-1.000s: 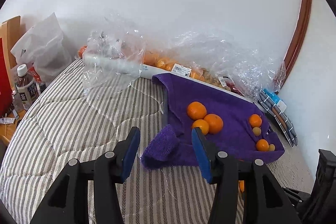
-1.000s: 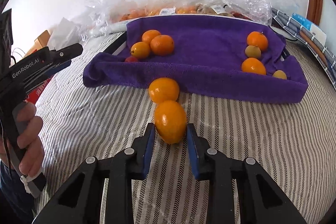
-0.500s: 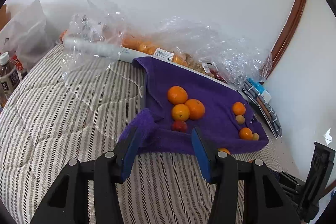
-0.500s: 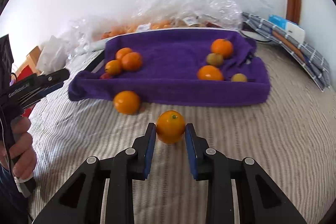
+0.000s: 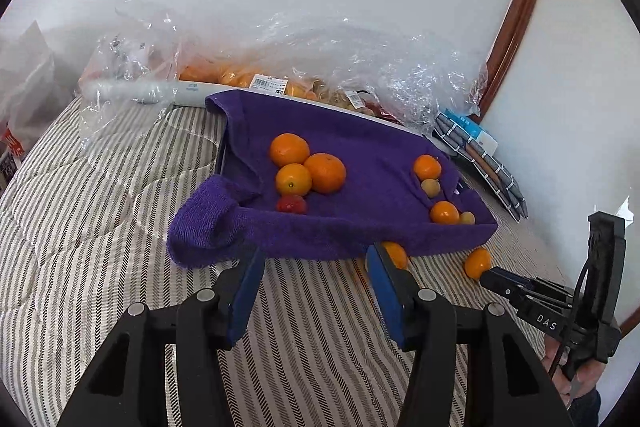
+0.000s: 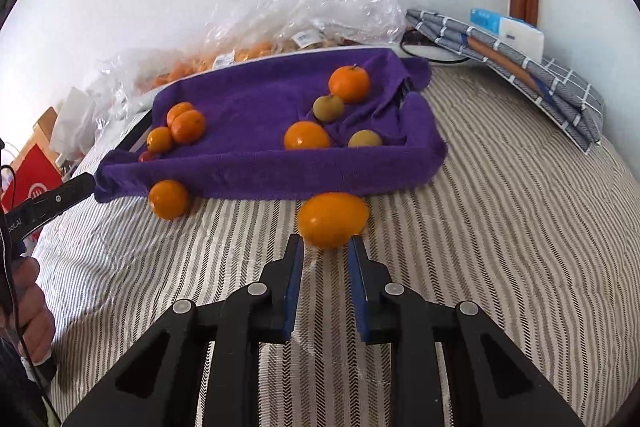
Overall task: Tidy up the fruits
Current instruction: 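Grasp an oval orange fruit with the right tool while the left tool grasps an orange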
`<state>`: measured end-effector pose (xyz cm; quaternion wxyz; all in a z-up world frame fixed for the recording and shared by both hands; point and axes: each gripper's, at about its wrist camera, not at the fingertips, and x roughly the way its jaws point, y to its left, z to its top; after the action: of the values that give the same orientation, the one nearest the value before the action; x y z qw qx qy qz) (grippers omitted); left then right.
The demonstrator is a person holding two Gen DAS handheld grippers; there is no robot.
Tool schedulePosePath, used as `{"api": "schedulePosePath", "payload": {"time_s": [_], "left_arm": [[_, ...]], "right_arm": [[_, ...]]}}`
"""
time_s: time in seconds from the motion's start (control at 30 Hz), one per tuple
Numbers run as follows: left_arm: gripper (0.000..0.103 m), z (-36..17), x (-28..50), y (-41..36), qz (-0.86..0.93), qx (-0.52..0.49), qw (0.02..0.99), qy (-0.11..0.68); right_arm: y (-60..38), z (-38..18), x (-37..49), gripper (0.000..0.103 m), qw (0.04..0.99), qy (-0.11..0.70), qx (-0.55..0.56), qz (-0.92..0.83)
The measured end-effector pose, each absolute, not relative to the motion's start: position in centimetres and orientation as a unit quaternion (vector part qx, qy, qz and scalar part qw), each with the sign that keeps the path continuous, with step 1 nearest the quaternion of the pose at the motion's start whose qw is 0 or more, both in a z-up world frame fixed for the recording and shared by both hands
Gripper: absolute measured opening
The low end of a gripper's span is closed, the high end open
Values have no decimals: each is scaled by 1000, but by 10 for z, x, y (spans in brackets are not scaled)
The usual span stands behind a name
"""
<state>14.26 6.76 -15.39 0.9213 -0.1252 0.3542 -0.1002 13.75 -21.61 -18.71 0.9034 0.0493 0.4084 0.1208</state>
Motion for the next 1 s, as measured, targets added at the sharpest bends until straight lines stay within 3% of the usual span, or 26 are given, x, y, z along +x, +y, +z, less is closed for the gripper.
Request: {"api": "schedulePosePath", "payload": {"time_s": [0.13, 0.2, 0.37, 0.57, 1.0], "left_arm": [[52, -156, 143, 63, -103, -118, 918, 363], [52, -158, 144, 62, -104, -119, 916, 368], [52, -164, 150, 58, -110, -121, 907, 388], [52, -167, 156, 54, -125, -140, 899, 396], [51, -176, 182, 2, -128, -112, 889, 425]], "right_arm": [[-207, -188, 138, 24, 904, 411, 27, 118], [-209, -189, 140, 35, 902, 414, 27, 117], [-215, -189, 153, 46, 903, 412, 39, 114], [-211, -195, 169, 42, 893, 428, 40, 132], [-237, -184, 148, 41, 911, 380, 54, 149]]}}
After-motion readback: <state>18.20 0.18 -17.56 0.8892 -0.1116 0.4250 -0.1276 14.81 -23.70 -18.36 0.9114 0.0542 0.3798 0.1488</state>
